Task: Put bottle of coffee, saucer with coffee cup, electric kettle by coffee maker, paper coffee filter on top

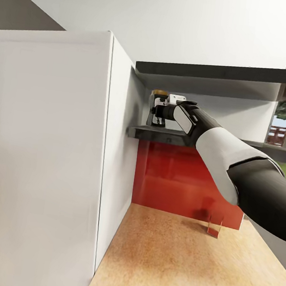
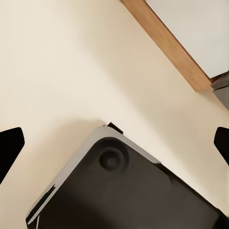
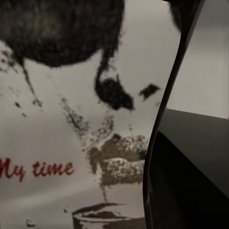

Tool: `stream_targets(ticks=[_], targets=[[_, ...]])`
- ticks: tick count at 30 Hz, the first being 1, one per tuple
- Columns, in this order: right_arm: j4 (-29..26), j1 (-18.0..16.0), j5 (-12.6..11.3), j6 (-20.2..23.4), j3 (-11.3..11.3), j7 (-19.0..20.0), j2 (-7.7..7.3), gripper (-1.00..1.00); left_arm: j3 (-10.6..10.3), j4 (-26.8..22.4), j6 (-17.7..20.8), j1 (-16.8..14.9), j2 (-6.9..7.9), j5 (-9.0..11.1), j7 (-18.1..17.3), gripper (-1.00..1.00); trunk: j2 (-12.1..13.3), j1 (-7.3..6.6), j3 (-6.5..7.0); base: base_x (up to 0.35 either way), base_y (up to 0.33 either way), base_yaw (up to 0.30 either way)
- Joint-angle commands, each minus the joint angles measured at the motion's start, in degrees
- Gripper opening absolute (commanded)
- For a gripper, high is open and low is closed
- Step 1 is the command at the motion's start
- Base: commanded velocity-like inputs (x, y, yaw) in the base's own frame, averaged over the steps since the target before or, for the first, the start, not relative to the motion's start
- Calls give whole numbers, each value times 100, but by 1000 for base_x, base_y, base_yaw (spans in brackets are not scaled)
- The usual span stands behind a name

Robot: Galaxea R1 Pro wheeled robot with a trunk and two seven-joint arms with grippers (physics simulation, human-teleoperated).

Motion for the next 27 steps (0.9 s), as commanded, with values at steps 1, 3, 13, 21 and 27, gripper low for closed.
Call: stream_targets(ticks=[1, 3, 13, 21, 27], targets=[[-2, -2, -9, 19, 13, 0, 0, -100, -32, -9, -7, 5, 0, 51, -12, 100, -2, 2, 8, 0, 0, 0], [-2, -2, -10, 24, 13, 0, 0, -100, -34, -9, -7, 5, -1, 51, -12, 100, -2, 2, 27, 0, 0, 0], [-2, -2, -10, 44, 13, 120, 0, -100, -35, -9, 6, 5, -2, 51, -12, 100, -2, 2, 98, -157, 0, 0], [0, -2, -18, 45, 10, 239, 0, -100, -35, -9, 10, 5, 1, 51, -12, 100, -2, 2, 101, -324, 0, 0], [4, -2, -19, 45, -2, 250, 0, -100, -35, -9, 11, 5, 6, 51, -12, 100, -2, 2, 101, -328, 0, 0]])
